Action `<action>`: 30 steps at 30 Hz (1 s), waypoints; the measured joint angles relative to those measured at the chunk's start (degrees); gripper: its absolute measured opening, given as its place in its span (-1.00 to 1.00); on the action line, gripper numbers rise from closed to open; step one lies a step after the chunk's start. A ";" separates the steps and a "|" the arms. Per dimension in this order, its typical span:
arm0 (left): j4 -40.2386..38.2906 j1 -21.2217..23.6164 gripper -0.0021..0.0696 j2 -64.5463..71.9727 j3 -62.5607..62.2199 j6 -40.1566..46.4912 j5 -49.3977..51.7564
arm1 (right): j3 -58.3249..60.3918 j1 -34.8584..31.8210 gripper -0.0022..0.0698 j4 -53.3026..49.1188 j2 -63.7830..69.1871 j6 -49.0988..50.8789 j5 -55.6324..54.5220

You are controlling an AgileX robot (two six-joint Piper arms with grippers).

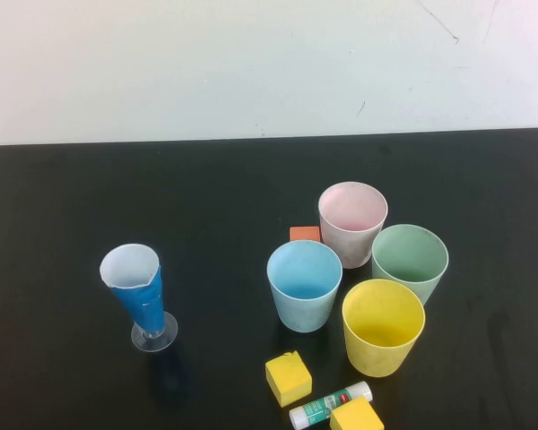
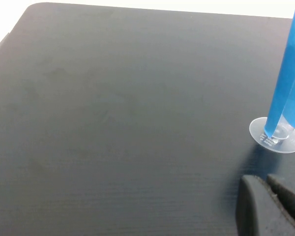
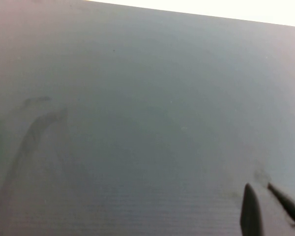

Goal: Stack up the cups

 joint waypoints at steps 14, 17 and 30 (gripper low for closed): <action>-15.37 0.00 -0.95 0.00 0.12 -6.81 -7.27 | 0.00 0.00 -0.94 25.58 0.00 0.22 -0.32; -31.49 0.00 -0.95 0.00 0.12 -12.81 -14.20 | 0.23 0.00 -0.94 43.24 0.00 0.31 0.16; -45.15 0.00 -0.95 0.00 0.12 -6.44 -19.56 | 0.23 0.00 -0.94 55.00 0.00 -5.08 -1.81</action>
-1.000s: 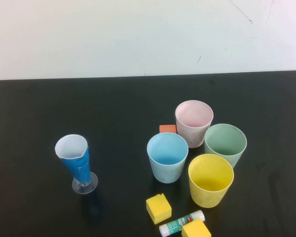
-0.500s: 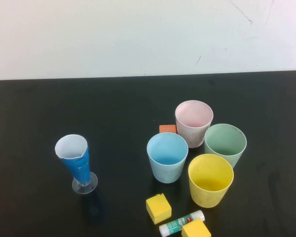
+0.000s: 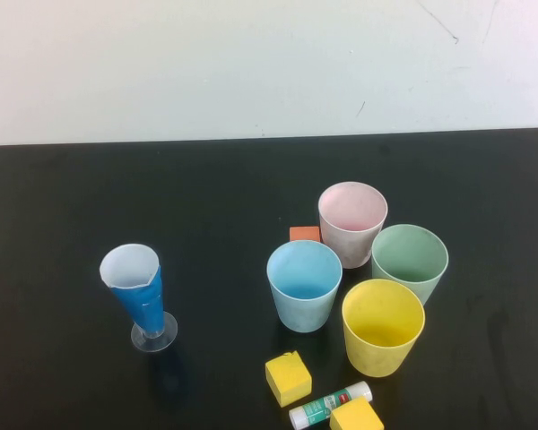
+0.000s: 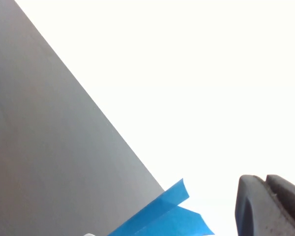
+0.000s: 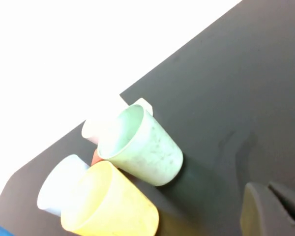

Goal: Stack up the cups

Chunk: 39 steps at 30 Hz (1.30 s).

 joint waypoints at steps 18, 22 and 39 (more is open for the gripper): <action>4.58 0.00 -0.95 2.42 -7.84 8.87 17.57 | 0.00 0.00 -0.94 -0.55 0.00 -9.59 2.46; 17.18 0.00 -0.95 12.01 -23.63 15.58 33.82 | 0.00 0.00 -0.94 -0.77 0.00 -11.47 2.60; 34.82 -10.13 -0.95 57.38 -64.19 28.98 58.38 | 0.00 0.00 -0.94 -0.36 0.00 -14.79 6.17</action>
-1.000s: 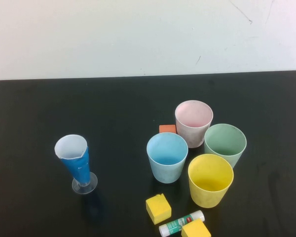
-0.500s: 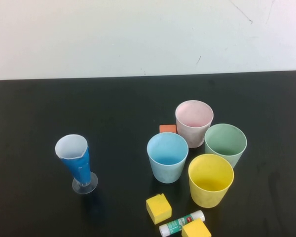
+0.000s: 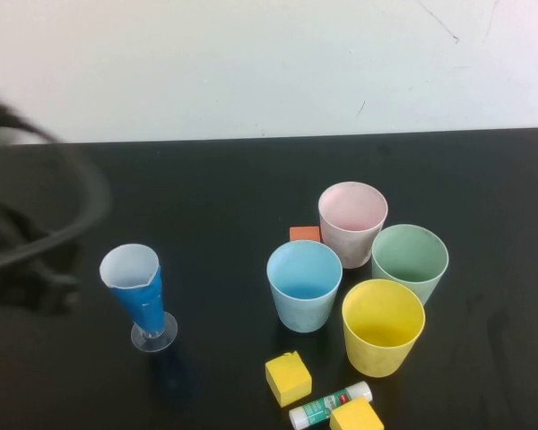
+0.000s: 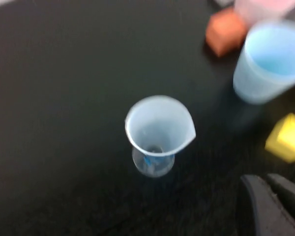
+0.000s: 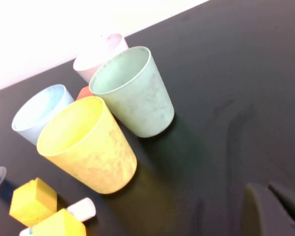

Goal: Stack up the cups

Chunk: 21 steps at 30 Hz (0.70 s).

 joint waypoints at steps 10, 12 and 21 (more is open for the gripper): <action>1.87 -11.11 -0.92 20.68 -12.06 -2.25 6.66 | 0.00 0.00 -0.94 0.28 0.00 -0.76 0.14; 1.87 -13.20 -0.83 24.23 -15.86 -2.50 8.54 | 0.00 0.00 -0.94 0.38 0.00 -0.76 0.14; 4.38 -18.30 0.15 38.15 -29.83 -6.72 11.46 | 0.00 0.00 -0.94 1.11 0.00 -3.19 0.41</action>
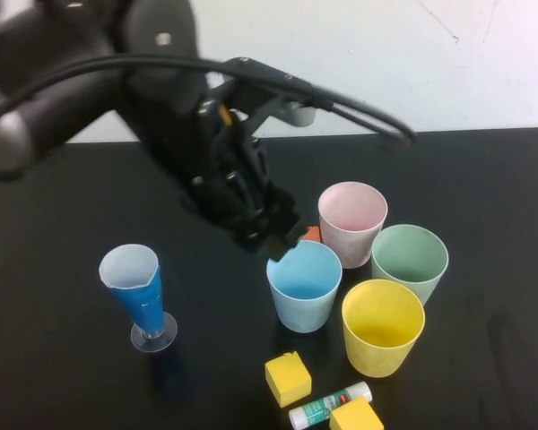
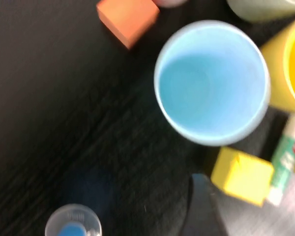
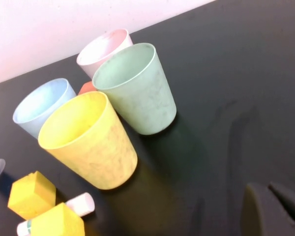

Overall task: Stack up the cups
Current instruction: Pick up the blue cup

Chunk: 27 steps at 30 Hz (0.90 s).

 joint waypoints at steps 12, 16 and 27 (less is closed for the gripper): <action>0.88 0.00 0.29 15.26 -5.92 -2.26 -2.68 | 0.00 0.00 -0.94 1.41 0.00 -2.94 0.12; 1.11 0.00 0.14 19.28 -5.92 -2.26 -5.60 | 0.00 0.00 -0.94 1.52 0.00 -3.41 0.12; 3.93 0.00 -0.88 21.59 -8.98 -1.63 -3.56 | 0.00 0.00 -0.94 1.73 0.00 -3.61 0.25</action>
